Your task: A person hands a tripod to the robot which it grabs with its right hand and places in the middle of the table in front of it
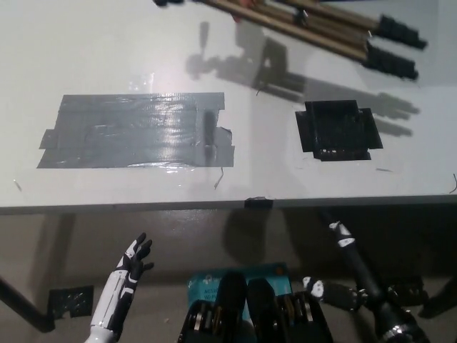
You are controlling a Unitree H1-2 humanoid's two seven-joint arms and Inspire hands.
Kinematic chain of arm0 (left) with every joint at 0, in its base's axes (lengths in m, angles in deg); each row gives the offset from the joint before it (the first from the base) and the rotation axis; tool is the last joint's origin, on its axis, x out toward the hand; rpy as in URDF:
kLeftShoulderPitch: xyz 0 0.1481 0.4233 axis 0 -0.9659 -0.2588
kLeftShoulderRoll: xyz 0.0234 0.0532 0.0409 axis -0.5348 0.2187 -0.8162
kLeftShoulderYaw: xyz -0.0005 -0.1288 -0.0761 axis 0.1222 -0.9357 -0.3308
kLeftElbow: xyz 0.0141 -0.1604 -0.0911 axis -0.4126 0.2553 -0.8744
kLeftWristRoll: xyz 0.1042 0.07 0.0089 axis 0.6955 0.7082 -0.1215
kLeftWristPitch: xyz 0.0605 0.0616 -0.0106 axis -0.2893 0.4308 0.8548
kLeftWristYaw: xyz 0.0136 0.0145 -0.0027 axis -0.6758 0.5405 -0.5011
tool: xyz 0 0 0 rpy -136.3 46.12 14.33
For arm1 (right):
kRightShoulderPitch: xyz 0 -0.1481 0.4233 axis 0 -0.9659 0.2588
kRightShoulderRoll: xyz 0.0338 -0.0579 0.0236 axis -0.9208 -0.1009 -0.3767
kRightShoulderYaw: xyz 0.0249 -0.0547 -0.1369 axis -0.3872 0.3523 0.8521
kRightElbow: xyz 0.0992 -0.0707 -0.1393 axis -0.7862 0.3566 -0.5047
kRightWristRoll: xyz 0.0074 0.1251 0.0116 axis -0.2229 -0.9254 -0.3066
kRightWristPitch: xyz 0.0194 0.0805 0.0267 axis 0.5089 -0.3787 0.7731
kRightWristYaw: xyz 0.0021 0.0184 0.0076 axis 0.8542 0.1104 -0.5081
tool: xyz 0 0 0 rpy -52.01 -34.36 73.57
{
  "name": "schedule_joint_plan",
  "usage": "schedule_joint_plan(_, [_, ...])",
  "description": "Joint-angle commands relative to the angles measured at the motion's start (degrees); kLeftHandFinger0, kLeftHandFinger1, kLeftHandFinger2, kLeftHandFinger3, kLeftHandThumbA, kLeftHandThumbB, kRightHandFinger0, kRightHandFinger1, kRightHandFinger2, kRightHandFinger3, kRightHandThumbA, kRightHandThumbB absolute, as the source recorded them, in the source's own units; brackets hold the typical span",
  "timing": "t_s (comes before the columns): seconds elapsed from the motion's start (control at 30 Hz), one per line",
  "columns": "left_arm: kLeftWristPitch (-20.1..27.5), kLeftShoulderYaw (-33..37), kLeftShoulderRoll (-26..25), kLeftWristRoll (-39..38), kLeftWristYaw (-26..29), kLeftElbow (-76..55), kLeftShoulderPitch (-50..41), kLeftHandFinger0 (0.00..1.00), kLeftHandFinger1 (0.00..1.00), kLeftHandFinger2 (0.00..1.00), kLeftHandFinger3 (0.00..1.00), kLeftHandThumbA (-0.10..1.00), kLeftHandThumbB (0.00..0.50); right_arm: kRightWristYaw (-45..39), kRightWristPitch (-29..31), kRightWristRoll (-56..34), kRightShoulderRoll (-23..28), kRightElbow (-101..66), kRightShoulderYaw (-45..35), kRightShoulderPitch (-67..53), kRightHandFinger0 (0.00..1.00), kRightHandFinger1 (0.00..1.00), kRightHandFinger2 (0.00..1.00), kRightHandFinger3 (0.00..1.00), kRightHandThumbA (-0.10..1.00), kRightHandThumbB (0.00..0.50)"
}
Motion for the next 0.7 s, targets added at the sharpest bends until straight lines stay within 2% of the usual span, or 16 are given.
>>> schedule_joint_plan(0.0, [3.8, 0.1, -1.0, 0.8, -0.2, 0.0, 0.7, 0.92, 1.00, 1.00, 1.00, 1.00, 0.293, 5.9, 2.9, 9.5, 1.6, -12.5, -4.6, 2.0, 1.00, 1.00, 1.00, 1.00, 0.73, 0.210])
schedule_joint_plan(0.07, [3.8, 0.1, -0.9, 0.7, -0.3, 0.0, 0.7, 0.90, 1.00, 1.00, 1.00, 1.00, 0.300, 5.4, 1.5, 13.1, 2.8, -16.9, -6.2, 3.9, 1.00, 1.00, 1.00, 1.00, 0.80, 0.244])
schedule_joint_plan(0.17, [3.5, 0.1, -0.8, 0.7, -0.3, -0.3, 0.5, 0.90, 1.00, 1.00, 1.00, 1.00, 0.298, 4.6, -0.7, 15.6, 3.0, -20.3, -8.1, 8.4, 1.00, 1.00, 1.00, 1.00, 0.84, 0.294])
schedule_joint_plan(0.3, [3.3, 0.2, -0.7, 0.6, -0.4, -0.4, 0.2, 0.89, 1.00, 1.00, 1.00, 0.99, 0.293, 3.3, -3.0, 19.1, 3.1, -20.2, -8.7, 13.2, 1.00, 1.00, 1.00, 1.00, 0.86, 0.297])
schedule_joint_plan(0.53, [3.2, 0.2, -0.8, 0.8, -0.4, -0.7, 0.4, 0.91, 1.00, 1.00, 1.00, 0.99, 0.300, 1.9, -7.3, 26.7, 3.4, -13.0, -7.0, 22.8, 1.00, 1.00, 1.00, 1.00, 0.99, 0.338])
schedule_joint_plan(0.6, [3.0, 0.2, -0.8, 0.8, -0.5, -0.8, 0.4, 0.91, 1.00, 1.00, 1.00, 0.99, 0.302, 1.0, -8.2, 26.9, 3.5, -11.1, -6.6, 24.4, 1.00, 1.00, 1.00, 1.00, 0.99, 0.347])
schedule_joint_plan(0.67, [3.1, 0.3, -0.8, 0.6, -0.7, -0.9, 0.5, 0.91, 1.00, 1.00, 1.00, 0.99, 0.293, 0.1, -9.5, 26.7, 3.2, -5.7, -5.6, 28.0, 1.00, 1.00, 1.00, 1.00, 0.92, 0.368])
